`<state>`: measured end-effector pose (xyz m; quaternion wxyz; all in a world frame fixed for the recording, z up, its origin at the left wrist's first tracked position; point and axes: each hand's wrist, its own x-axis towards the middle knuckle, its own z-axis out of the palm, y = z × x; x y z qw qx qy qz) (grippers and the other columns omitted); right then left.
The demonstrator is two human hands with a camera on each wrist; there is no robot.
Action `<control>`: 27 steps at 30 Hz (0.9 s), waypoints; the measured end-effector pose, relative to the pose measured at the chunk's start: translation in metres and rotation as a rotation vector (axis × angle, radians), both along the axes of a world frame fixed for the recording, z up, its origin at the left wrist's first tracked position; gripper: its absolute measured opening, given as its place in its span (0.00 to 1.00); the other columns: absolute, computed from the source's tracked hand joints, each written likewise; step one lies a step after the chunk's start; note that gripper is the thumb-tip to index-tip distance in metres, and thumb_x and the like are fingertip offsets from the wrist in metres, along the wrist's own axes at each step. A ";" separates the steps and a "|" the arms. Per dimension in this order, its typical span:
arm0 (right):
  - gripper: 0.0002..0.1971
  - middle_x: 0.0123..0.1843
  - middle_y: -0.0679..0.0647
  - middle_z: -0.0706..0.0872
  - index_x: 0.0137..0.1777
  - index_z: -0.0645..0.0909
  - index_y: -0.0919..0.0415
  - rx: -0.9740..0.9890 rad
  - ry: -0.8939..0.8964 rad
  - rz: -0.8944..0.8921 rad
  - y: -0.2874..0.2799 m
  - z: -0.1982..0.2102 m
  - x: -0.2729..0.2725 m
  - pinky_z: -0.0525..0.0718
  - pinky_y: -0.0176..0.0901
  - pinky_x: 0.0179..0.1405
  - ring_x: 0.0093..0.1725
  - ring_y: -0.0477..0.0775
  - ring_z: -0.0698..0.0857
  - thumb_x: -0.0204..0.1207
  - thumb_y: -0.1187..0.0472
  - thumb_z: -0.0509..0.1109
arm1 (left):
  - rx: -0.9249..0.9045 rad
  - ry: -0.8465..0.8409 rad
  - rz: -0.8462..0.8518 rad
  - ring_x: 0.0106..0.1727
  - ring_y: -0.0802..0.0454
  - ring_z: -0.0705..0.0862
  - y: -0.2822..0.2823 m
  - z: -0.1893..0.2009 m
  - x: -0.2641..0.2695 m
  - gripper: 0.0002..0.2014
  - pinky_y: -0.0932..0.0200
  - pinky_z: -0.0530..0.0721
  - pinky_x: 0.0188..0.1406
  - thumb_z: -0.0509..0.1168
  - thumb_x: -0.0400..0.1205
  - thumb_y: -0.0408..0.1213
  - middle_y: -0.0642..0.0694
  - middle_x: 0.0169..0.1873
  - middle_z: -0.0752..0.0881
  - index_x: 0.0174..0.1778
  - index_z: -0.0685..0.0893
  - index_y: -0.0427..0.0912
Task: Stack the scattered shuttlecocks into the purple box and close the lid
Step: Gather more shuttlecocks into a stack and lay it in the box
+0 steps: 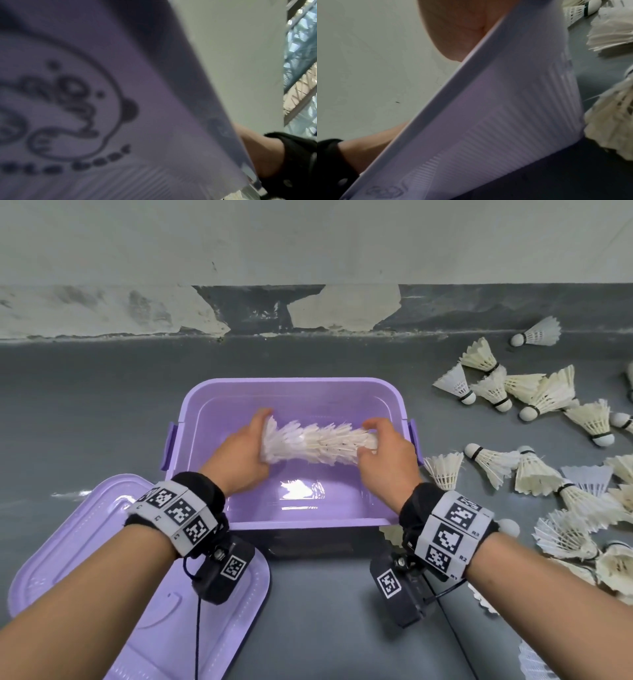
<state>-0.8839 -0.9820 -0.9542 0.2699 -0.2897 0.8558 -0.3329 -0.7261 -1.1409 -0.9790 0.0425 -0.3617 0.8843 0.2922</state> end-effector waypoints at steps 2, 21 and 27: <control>0.22 0.63 0.58 0.80 0.70 0.71 0.55 -0.016 0.004 -0.006 0.002 0.002 0.001 0.76 0.37 0.46 0.52 0.57 0.82 0.77 0.70 0.62 | -0.119 -0.036 0.004 0.56 0.39 0.74 -0.003 -0.001 -0.004 0.42 0.48 0.71 0.51 0.70 0.75 0.41 0.43 0.59 0.80 0.80 0.52 0.51; 0.30 0.63 0.64 0.80 0.80 0.54 0.60 0.223 -0.027 0.062 -0.008 -0.010 -0.003 0.71 0.41 0.44 0.59 0.65 0.80 0.79 0.70 0.59 | -0.457 -0.250 0.181 0.57 0.30 0.72 -0.004 0.001 -0.006 0.20 0.45 0.71 0.43 0.67 0.73 0.28 0.29 0.56 0.72 0.59 0.68 0.32; 0.31 0.60 0.64 0.80 0.78 0.53 0.61 0.208 -0.039 0.048 -0.010 -0.014 -0.004 0.73 0.43 0.42 0.46 0.57 0.75 0.77 0.74 0.59 | -0.348 -0.260 0.168 0.47 0.32 0.83 -0.011 -0.007 -0.003 0.10 0.49 0.72 0.35 0.63 0.79 0.29 0.33 0.47 0.84 0.54 0.72 0.33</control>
